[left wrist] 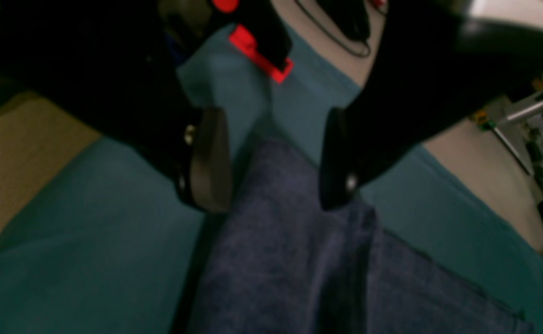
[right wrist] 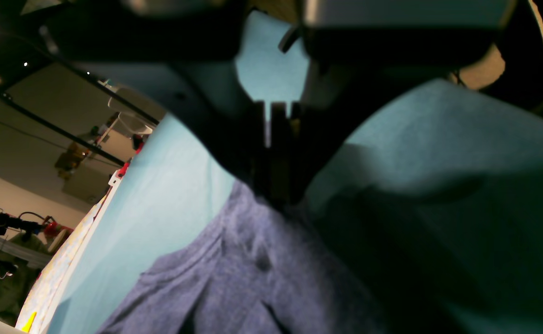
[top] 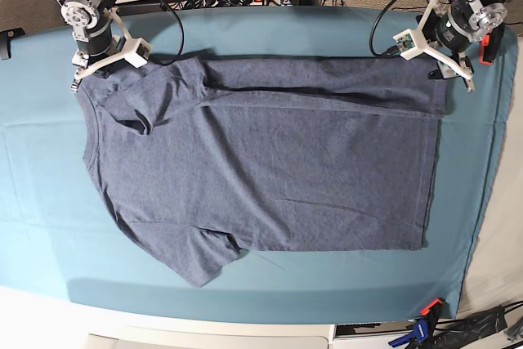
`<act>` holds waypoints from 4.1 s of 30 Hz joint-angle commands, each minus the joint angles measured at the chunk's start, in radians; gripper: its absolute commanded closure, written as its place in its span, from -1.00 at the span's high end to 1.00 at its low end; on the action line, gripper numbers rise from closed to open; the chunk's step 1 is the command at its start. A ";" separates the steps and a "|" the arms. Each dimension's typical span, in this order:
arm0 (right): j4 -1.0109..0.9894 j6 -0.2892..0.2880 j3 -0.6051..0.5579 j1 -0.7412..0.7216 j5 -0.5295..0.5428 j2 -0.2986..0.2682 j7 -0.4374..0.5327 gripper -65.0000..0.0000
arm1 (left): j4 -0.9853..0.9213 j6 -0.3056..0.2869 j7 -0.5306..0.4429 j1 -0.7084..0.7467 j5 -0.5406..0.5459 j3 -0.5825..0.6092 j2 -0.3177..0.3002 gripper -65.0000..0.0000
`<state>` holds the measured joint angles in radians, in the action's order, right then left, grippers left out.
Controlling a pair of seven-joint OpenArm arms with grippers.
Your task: Fold the T-shirt properly
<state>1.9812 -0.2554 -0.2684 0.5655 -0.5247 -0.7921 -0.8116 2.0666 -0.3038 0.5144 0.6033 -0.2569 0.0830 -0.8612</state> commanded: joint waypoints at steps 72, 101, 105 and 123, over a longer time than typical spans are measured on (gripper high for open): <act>0.016 0.097 0.008 0.206 -0.131 -0.020 -0.025 -1.00 | 0.000 0.097 0.063 0.104 0.015 -0.009 -0.018 -1.00; 0.016 0.106 0.008 0.291 -0.149 -0.066 -0.023 -1.00 | 0.012 0.105 0.093 0.219 -0.004 -0.009 -0.017 -1.00; 0.016 0.107 0.008 0.299 -0.149 -0.066 -0.019 -1.00 | 0.013 0.106 0.079 0.219 -0.005 -0.009 -0.018 -1.00; 0.016 0.091 0.008 0.299 -0.109 -0.066 -0.004 -0.44 | 0.012 0.092 0.080 0.214 -0.005 -0.009 -0.017 -0.38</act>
<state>1.9831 -0.1772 -0.2684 0.8589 -0.6197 -0.8444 -0.8082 2.0636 -0.2173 0.5922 0.8139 -0.2531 0.0822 -0.8623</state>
